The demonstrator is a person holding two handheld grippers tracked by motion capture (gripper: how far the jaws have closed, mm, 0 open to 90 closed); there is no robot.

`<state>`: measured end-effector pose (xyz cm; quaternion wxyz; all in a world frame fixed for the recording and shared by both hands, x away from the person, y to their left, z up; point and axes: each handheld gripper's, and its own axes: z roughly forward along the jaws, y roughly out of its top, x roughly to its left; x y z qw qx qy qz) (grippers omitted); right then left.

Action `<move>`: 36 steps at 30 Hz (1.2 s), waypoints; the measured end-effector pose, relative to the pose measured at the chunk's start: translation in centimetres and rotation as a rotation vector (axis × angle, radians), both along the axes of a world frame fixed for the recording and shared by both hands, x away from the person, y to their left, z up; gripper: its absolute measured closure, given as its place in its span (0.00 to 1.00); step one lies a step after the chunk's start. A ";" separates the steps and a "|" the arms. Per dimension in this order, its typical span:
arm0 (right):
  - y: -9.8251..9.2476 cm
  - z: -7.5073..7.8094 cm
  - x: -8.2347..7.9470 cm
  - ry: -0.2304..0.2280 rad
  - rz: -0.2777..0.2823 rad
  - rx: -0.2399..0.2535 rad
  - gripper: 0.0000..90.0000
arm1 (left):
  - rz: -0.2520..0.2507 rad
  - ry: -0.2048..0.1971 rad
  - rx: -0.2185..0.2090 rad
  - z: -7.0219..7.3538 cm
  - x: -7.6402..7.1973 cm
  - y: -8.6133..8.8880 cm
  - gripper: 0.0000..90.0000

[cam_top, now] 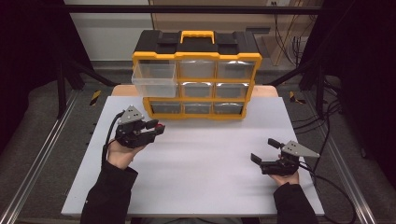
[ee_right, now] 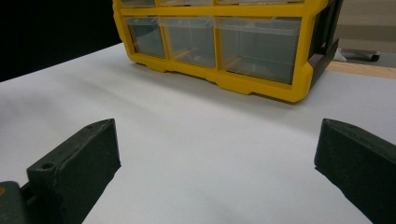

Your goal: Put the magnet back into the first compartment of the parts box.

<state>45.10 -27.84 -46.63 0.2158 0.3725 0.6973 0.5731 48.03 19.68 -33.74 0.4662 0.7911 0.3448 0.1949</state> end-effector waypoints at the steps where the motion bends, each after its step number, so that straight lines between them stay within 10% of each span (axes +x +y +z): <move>1: 0.0 0.0 0.0 -0.001 0.001 0.000 0.00 | 0.001 -0.001 -0.002 0.1 0.0 0.1 0.69; 36: 0.0 -0.1 0.1 -0.005 -0.003 -0.014 0.00 | 0.022 -0.033 -0.034 2.4 0.5 1.4 0.69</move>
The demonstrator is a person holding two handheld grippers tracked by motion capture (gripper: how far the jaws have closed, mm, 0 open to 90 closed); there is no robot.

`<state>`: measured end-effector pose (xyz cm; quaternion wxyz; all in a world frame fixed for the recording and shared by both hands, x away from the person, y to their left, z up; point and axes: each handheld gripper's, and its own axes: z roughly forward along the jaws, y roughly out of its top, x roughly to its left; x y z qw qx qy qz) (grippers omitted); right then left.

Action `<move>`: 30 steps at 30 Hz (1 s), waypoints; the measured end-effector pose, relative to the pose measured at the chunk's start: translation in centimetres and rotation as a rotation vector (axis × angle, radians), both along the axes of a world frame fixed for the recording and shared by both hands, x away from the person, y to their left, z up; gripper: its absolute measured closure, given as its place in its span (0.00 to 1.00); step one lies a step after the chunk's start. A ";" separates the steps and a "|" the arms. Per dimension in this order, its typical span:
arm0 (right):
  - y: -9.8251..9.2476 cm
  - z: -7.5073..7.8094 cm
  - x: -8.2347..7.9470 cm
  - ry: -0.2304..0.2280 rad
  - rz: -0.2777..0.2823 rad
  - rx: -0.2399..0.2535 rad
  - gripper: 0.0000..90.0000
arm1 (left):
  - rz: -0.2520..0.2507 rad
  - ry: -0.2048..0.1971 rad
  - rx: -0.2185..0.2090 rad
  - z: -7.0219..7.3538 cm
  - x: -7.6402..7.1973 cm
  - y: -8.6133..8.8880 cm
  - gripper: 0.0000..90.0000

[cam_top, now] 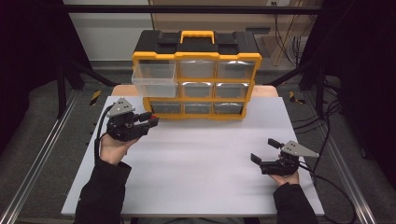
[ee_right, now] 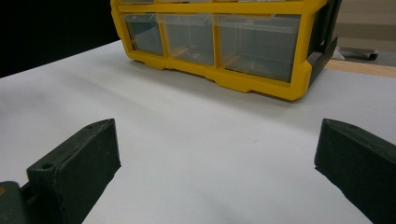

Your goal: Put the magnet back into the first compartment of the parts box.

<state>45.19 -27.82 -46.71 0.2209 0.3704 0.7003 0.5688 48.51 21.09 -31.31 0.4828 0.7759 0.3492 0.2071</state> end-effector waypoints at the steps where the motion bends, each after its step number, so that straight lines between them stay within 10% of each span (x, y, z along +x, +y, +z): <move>1: 0.0 0.0 0.0 -0.002 -0.002 0.001 0.00 | 0.001 -0.002 -0.001 0.2 0.0 0.0 0.69; 30: 0.0 0.0 0.0 0.006 -0.001 0.004 0.00 | -0.008 -0.068 0.007 4.8 0.8 -0.4 0.69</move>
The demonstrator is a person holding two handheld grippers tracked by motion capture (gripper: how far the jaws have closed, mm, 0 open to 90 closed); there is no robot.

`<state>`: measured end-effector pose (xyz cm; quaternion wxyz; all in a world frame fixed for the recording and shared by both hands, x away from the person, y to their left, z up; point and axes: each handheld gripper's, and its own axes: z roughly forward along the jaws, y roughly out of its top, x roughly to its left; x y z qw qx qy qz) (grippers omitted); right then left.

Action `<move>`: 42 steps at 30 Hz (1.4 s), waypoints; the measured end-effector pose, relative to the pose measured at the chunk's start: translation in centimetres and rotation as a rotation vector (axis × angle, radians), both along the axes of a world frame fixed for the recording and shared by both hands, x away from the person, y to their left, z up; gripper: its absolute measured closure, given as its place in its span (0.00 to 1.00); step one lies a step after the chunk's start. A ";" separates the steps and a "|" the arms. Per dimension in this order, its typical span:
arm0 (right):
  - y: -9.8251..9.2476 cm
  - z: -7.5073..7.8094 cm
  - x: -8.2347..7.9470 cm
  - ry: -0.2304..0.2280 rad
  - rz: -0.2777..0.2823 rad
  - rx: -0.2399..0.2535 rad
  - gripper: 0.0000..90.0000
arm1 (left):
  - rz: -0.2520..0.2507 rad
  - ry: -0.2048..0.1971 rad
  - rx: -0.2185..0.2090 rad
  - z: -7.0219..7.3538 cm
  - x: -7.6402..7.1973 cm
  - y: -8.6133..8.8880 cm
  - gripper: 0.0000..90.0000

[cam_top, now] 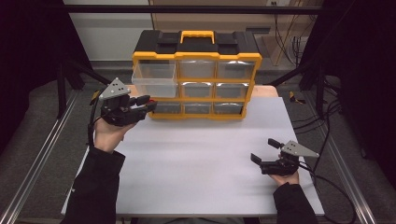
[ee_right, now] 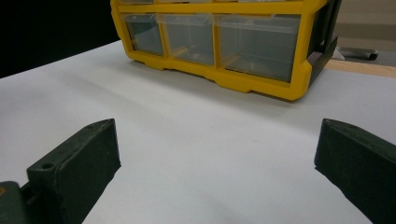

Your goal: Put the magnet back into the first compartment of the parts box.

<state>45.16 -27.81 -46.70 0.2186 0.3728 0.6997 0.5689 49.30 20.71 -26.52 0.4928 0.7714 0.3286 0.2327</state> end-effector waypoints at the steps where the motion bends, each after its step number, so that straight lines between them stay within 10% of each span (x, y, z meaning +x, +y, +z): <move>1: 0.0 0.0 0.0 -0.003 0.003 -0.002 0.00 | 0.000 -0.001 0.001 0.1 0.0 0.0 0.69; 42: 0.0 0.1 0.0 0.004 0.003 0.006 0.00 | 0.028 -0.045 -0.017 4.2 1.5 -0.8 0.69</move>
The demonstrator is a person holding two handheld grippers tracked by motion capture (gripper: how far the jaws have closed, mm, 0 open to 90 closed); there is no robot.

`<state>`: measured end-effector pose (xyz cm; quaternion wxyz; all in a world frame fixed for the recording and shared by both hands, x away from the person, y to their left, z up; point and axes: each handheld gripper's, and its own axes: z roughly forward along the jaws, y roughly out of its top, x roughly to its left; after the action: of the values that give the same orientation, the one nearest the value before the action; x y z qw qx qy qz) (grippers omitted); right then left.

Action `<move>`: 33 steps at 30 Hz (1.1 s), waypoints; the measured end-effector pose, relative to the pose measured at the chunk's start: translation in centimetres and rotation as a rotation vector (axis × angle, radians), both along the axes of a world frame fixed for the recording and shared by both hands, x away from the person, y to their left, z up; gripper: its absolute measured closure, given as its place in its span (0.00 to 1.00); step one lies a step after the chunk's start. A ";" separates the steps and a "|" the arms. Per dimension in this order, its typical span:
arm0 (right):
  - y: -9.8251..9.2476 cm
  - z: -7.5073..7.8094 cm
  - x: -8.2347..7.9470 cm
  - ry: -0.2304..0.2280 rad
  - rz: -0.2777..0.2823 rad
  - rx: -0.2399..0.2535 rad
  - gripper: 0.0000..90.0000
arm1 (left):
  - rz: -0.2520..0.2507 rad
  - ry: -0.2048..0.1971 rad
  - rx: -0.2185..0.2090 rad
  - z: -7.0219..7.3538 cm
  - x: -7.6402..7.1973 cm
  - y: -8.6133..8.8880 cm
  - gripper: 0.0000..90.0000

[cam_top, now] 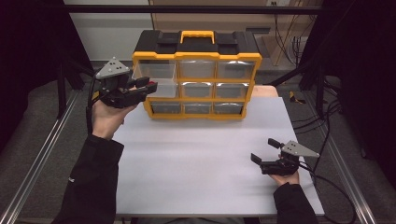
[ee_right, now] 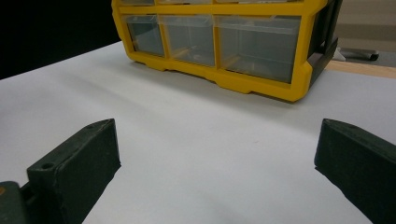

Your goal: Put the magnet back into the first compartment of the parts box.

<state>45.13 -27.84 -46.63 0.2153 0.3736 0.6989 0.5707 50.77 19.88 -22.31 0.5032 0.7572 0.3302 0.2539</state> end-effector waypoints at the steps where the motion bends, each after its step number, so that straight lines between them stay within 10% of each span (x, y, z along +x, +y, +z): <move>1: 0.0 0.0 0.0 0.002 0.000 0.001 0.00 | 0.001 -0.001 0.000 0.1 0.1 -0.1 0.69; 33: 0.0 0.0 0.0 -0.003 0.000 0.002 0.00 | 0.079 0.000 0.030 1.4 3.1 -0.5 0.69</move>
<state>45.11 -27.88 -46.58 0.2162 0.3730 0.6979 0.5720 53.90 19.37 -20.86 0.4814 0.7510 0.3559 0.2786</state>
